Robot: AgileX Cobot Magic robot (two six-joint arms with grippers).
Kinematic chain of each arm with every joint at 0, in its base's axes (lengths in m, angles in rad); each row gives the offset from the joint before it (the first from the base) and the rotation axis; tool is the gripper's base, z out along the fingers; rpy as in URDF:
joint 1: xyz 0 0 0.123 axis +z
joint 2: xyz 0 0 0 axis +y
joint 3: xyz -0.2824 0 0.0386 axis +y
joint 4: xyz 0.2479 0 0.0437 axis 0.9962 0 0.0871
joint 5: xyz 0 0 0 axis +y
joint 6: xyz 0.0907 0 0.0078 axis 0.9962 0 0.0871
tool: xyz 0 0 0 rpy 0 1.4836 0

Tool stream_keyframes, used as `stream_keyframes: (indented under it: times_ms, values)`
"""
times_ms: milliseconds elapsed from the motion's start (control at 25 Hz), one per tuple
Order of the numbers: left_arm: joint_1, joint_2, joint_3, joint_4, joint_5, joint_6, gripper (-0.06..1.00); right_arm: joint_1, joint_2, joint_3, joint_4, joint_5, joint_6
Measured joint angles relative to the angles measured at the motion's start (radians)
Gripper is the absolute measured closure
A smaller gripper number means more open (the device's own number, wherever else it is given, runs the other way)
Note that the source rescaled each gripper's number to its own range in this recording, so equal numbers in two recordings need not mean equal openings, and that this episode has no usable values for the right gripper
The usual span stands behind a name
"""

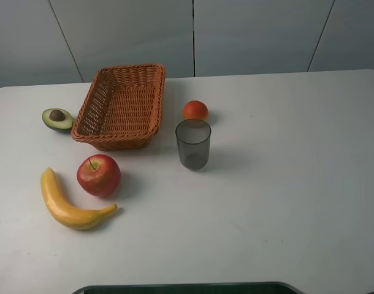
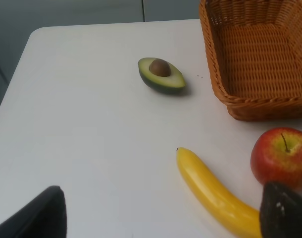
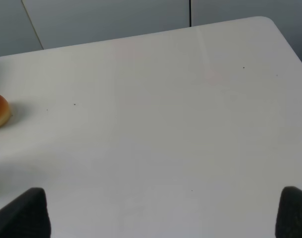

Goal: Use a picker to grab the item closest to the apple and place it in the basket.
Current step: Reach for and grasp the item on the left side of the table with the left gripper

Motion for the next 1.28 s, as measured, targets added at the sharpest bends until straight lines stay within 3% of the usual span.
stream_keyframes:
  times_ms: [720, 1000, 1280]
  values:
    - [0.000, 0.000, -0.003, 0.000, -0.006, 0.000, -0.06, 0.000, 0.000, 0.000, 0.000, 0.000, 0.000]
    - [0.000, 0.000, -0.111, 0.000, -0.033, 0.000, -0.06, 0.000, 0.000, 0.000, 0.000, 0.000, 0.000]
    - [0.000, 0.003, -0.122, -0.071, -0.033, -0.002, -0.06, 0.000, 0.000, 0.000, 0.000, 0.000, 0.000]
